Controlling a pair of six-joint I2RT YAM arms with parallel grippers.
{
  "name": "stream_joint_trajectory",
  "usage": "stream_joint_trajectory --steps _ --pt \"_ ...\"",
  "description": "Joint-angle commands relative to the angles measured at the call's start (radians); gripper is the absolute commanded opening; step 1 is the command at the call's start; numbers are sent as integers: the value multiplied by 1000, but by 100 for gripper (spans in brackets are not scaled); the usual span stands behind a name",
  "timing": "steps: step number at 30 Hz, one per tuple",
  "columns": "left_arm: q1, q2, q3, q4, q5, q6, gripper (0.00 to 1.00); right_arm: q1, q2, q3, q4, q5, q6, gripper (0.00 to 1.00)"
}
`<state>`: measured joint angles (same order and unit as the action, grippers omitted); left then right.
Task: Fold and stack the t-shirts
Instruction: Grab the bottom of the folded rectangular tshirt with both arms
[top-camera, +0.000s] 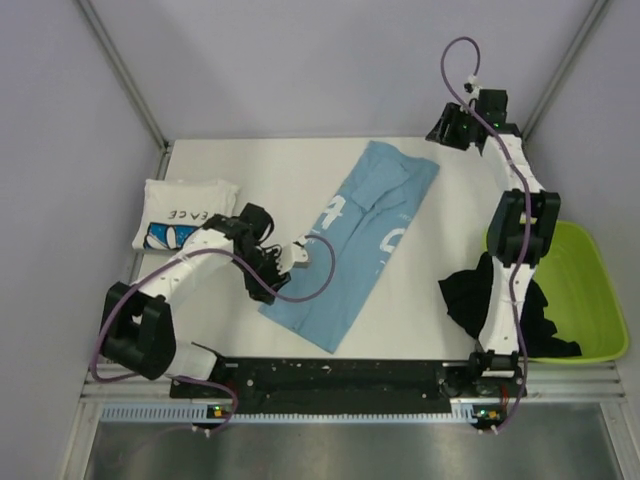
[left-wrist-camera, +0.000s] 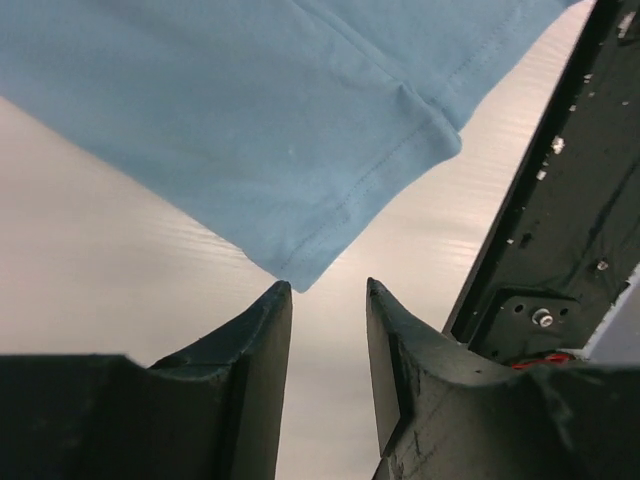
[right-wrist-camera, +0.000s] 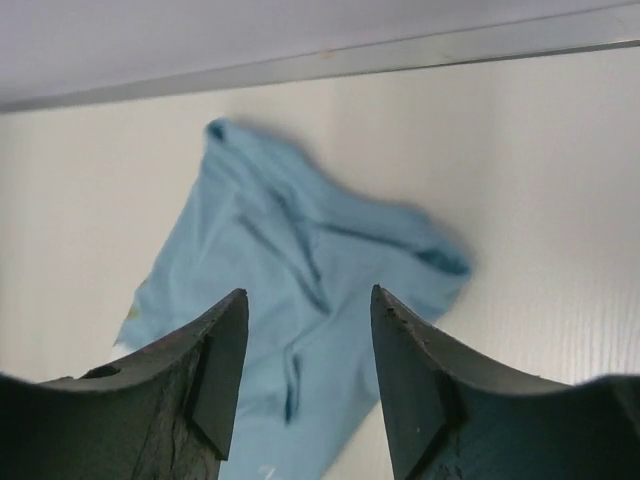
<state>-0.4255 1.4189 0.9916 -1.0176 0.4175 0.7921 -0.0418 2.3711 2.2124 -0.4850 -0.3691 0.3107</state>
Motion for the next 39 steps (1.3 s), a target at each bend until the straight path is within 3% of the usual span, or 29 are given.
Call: stream_joint_trajectory --steps 1,3,6,9,12,17,19,28,39 --pt "147 -84 74 -169 215 249 41 104 -456 -360 230 -223 -226 54" --pt "279 -107 105 -191 317 343 43 193 -655 -627 390 -246 -338 55" --pt "295 -141 72 -128 288 431 48 339 -904 -1042 632 -315 -468 57" --pt "281 -150 10 -84 264 522 54 505 -1030 -1258 597 -468 -773 58" --pt "235 -176 -86 -43 189 608 58 698 -1090 -1365 488 -450 -995 60" --pt "130 -201 -224 59 51 645 59 1015 -1058 -1447 327 -283 -1125 60" --pt "93 -204 -264 108 -9 648 59 1085 -1035 -1468 328 -268 -1139 59" --pt "48 -176 -337 214 -65 618 59 1226 -918 -1488 325 -120 -1150 54" --pt "21 -121 -358 241 -39 599 59 1229 -765 -1484 411 -91 -1176 52"
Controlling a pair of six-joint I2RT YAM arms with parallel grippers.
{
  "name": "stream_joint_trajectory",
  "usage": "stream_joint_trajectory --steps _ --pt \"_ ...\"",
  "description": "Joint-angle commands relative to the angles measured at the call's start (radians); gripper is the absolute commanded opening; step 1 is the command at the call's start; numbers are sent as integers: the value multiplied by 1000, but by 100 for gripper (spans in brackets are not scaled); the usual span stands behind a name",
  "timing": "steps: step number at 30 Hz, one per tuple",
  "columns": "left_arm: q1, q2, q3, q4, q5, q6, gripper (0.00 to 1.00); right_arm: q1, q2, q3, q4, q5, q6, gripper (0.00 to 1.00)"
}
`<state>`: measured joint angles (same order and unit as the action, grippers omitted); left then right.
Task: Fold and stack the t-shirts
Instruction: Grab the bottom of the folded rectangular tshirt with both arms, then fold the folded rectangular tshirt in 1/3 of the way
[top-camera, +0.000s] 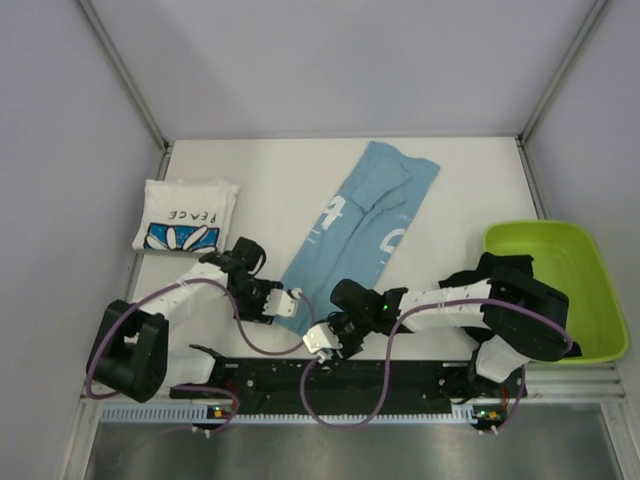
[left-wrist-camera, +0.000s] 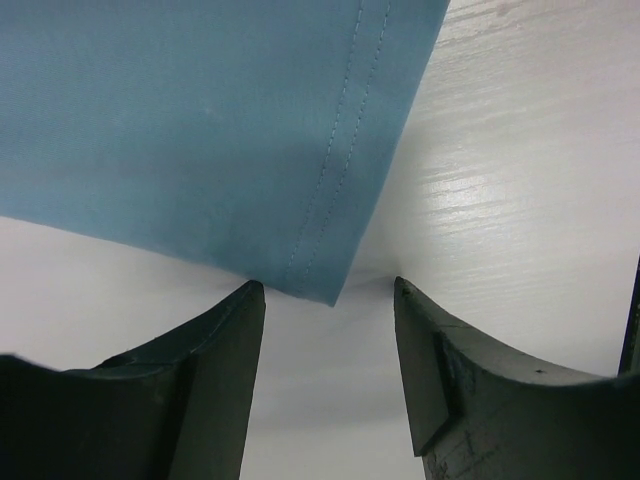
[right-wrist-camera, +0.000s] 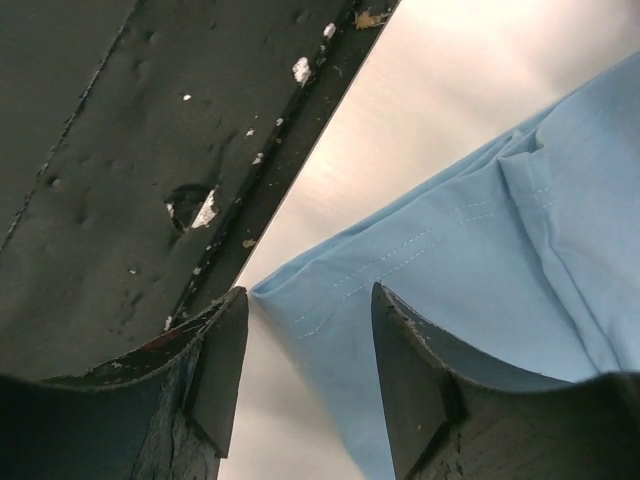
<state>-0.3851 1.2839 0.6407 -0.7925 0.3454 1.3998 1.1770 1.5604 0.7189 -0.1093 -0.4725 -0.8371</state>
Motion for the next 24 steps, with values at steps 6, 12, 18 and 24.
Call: stream_joint_trajectory --steps 6,12,18,24 --pt "-43 22 -24 16 32 -36 53 10 52 24 -32 11 -40 19" --pt "-66 15 17 21 67 -148 0 9 -39 -7 -52 0 -27 0" --pt "-77 17 146 15 127 -287 0 -78 -166 -42 29 -31 117 0" --pt "-78 80 313 12 147 -389 0 -241 -319 -99 103 6 259 0"
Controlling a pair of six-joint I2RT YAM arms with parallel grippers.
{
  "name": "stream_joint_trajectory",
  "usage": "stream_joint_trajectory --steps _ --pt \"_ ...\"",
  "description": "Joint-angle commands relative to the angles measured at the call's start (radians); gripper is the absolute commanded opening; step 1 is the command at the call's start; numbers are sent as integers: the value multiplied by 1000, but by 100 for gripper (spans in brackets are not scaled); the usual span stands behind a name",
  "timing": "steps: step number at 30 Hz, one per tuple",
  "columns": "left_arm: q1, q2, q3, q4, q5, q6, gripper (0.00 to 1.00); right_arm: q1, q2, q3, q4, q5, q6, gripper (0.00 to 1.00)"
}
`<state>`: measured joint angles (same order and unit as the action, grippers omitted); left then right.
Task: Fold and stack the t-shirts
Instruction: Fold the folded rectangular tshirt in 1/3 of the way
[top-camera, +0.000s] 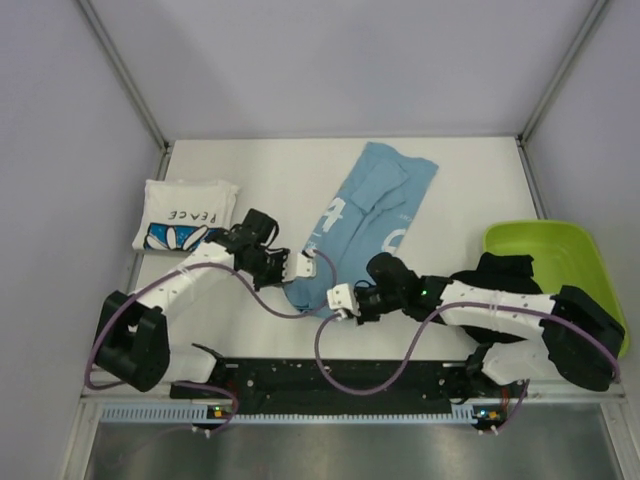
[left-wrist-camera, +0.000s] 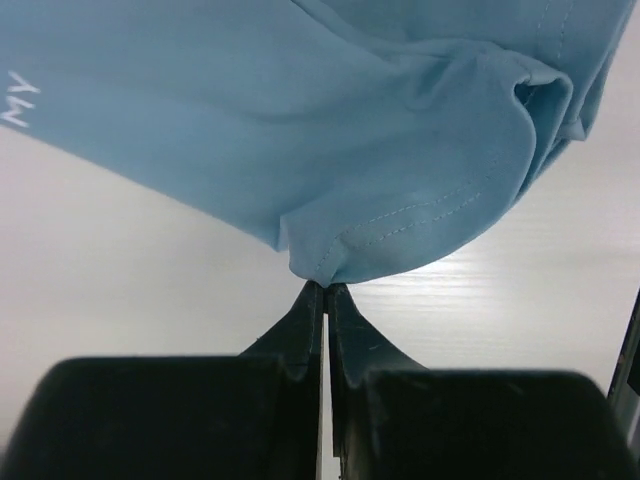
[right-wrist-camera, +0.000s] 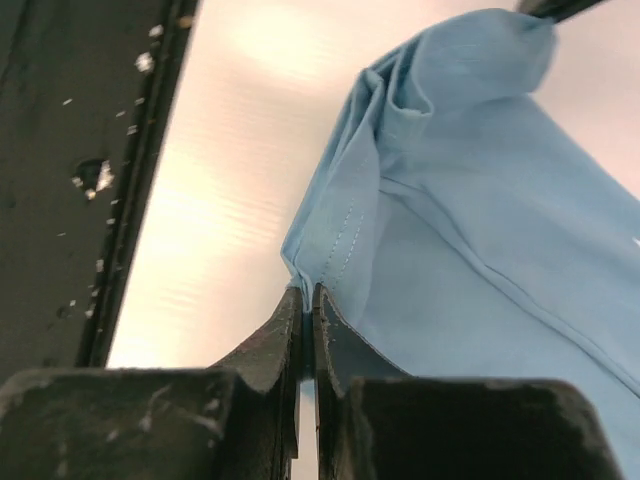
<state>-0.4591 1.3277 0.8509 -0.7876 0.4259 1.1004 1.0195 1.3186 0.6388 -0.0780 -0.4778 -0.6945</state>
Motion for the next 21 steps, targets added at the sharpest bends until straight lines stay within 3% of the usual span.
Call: stream_joint_trajectory --steps 1,9,16,21 --pt "-3 54 132 7 66 -105 0 -119 -88 -19 104 25 143 0" --pt "-4 304 449 102 -16 -302 0 -407 -52 22 247 117 233 0" --pt "-4 554 758 136 -62 -402 0 -522 57 50 336 231 231 0" --pt "-6 688 882 163 -87 -435 0 -561 155 87 382 294 190 0"
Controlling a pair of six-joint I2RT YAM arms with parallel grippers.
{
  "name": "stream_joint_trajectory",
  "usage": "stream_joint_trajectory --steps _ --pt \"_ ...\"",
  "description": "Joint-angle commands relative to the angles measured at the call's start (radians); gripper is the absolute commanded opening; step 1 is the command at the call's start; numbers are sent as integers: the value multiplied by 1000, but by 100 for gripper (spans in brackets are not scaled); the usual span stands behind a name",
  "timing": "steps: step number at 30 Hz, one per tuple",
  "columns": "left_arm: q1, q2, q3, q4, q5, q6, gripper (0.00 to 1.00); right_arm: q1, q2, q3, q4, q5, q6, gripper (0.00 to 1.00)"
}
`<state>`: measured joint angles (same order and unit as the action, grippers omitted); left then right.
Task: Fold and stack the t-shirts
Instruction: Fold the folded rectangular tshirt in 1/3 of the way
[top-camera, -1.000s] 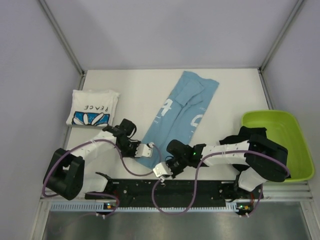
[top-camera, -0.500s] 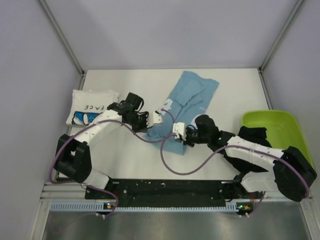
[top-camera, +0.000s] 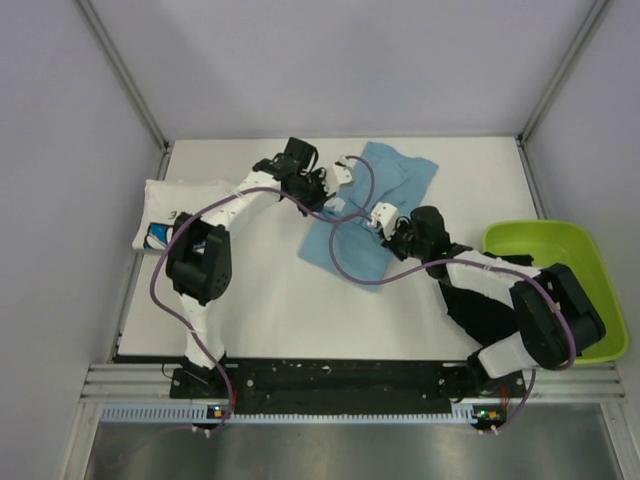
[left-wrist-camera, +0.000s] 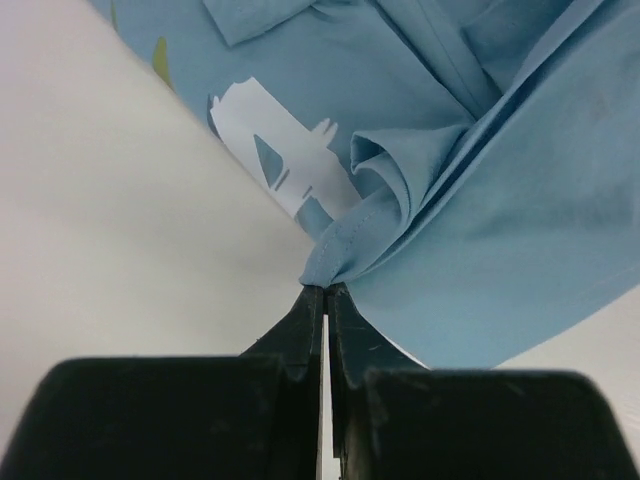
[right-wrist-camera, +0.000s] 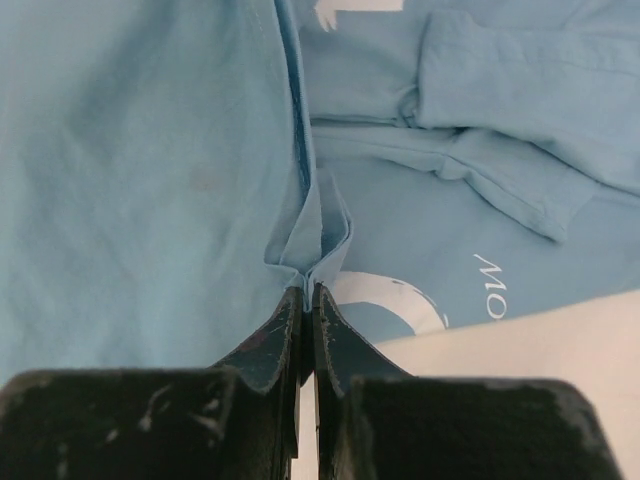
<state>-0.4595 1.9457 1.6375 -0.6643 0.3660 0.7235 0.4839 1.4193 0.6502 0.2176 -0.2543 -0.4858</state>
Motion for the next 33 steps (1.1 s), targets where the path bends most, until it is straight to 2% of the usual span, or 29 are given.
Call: stream_joint_trajectory --steps 1,7,14,16,17,19,22,24,27,30,33 --pt "-5 94 120 37 -36 -65 0 -28 67 83 82 85 -25 0" --pt "-7 209 251 -1 -56 -84 0 -76 127 101 126 86 -14 0" --pt "-8 269 283 0 -71 -88 0 -91 211 167 72 113 -59 0" --pt "-10 282 292 17 -88 -93 0 -91 227 177 77 173 -45 0" --pt "-10 291 295 34 -102 -102 7 -94 237 181 81 206 -43 0" --pt "-10 306 312 81 -130 -131 16 -99 262 192 100 278 -37 5" --pt "-11 350 395 109 -189 -183 32 -111 303 236 91 312 -10 23" --pt "-10 386 473 115 -261 -200 36 -114 337 282 54 343 -4 36" --pt "-7 404 571 101 -346 -199 38 -120 362 342 33 478 19 40" --pt "1 320 530 48 -209 -174 40 -134 293 359 -44 457 41 41" --pt "8 123 292 32 24 -48 40 -128 160 319 -96 290 70 45"
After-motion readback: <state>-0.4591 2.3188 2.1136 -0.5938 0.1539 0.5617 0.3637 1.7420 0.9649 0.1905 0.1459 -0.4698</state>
